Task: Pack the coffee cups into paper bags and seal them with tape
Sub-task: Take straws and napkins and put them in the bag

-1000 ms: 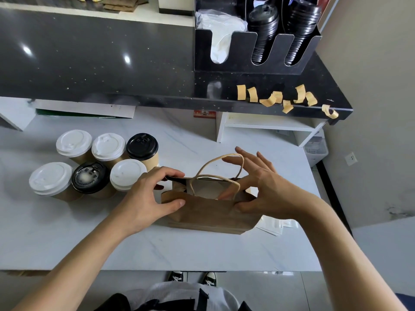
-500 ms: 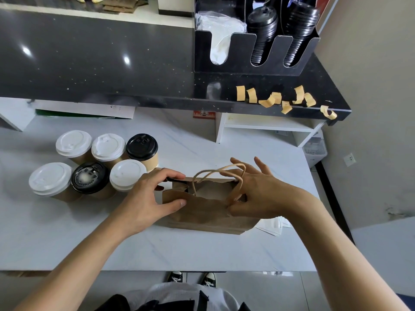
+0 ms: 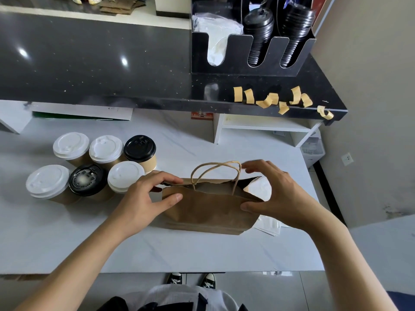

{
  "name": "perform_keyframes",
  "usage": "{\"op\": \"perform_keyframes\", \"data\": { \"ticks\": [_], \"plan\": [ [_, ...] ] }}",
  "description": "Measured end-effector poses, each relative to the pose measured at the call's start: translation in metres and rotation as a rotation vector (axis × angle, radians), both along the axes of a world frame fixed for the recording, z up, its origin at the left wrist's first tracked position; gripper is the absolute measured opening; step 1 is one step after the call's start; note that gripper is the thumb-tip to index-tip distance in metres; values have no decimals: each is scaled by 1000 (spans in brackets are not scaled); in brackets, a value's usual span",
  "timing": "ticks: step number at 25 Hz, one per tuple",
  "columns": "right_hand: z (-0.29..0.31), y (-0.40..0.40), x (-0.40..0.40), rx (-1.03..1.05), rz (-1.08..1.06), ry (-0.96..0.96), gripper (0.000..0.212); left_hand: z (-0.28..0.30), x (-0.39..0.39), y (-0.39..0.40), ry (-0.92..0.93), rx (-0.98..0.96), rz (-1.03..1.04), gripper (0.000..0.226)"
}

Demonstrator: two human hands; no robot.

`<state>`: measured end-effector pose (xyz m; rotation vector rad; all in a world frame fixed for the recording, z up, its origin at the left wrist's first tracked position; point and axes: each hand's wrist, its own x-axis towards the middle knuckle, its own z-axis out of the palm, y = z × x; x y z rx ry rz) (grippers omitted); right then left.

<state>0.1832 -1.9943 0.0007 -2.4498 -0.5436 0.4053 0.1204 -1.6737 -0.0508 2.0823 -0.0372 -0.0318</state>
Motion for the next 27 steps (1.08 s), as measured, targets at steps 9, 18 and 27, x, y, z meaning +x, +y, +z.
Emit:
{"op": "perform_keyframes", "data": {
  "ticks": [9,18,27],
  "plan": [
    [-27,-6,-9,270,-200,-86,23,-6,3,-2,12,-120,62,21],
    [-28,-7,-4,369,-259,-29,20,-7,4,7,62,-233,-3,26],
    [-11,-9,12,265,-164,-13,14,-11,8,3,-20,-206,104,22]
  ]
}}
